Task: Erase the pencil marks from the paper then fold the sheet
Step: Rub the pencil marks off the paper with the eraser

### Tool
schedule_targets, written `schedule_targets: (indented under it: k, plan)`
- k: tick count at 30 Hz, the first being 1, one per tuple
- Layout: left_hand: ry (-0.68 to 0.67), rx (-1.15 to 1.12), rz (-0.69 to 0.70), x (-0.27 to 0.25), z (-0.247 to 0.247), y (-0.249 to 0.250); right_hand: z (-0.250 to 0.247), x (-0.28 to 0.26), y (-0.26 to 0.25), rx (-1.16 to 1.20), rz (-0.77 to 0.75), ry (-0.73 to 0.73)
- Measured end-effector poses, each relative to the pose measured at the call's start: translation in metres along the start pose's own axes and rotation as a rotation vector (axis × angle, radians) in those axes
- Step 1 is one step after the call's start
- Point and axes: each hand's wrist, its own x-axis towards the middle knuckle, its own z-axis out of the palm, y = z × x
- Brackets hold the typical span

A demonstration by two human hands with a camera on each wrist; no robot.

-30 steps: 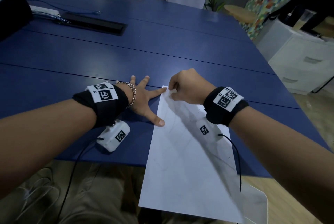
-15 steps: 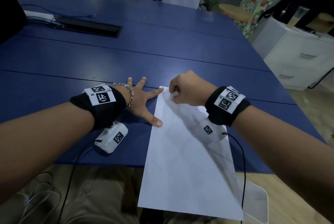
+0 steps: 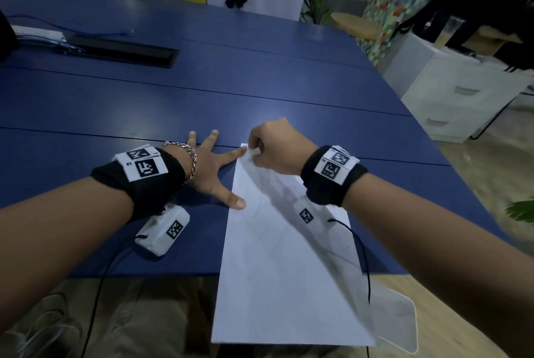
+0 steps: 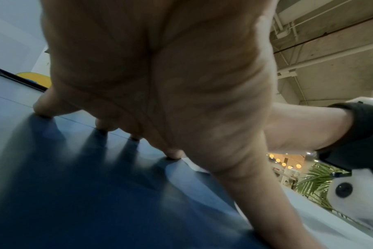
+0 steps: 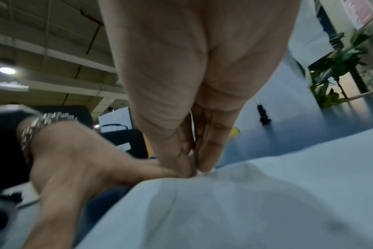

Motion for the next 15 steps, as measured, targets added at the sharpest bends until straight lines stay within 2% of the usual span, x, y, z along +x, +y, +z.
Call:
schedule_targets:
  k: [3, 7, 9, 12, 14, 15]
  plan:
    - [-0.013, 0.0, 0.002, -0.004, 0.0, 0.002, -0.013, -0.016, 0.008, 0.019, -0.022, -0.006]
    - [-0.022, 0.004, 0.03, -0.004, -0.003, 0.001, -0.06, -0.038, 0.052, 0.151, 0.202, 0.291]
    - [0.023, 0.023, 0.079, -0.004, -0.002, 0.001, -0.074, -0.06, 0.066, 0.187, 0.254, 0.376]
    - [0.16, 0.086, 0.321, -0.004, -0.001, 0.003, -0.078, -0.099, 0.069, 0.278, 0.295, 0.409]
    - [0.131, 0.097, 0.494, -0.005, -0.003, 0.005, -0.075, -0.126, 0.061, 0.331, 0.293, 0.389]
    - [0.104, 0.099, 0.536, -0.004, -0.002, 0.005, -0.072, -0.138, 0.055, 0.346, 0.285, 0.362]
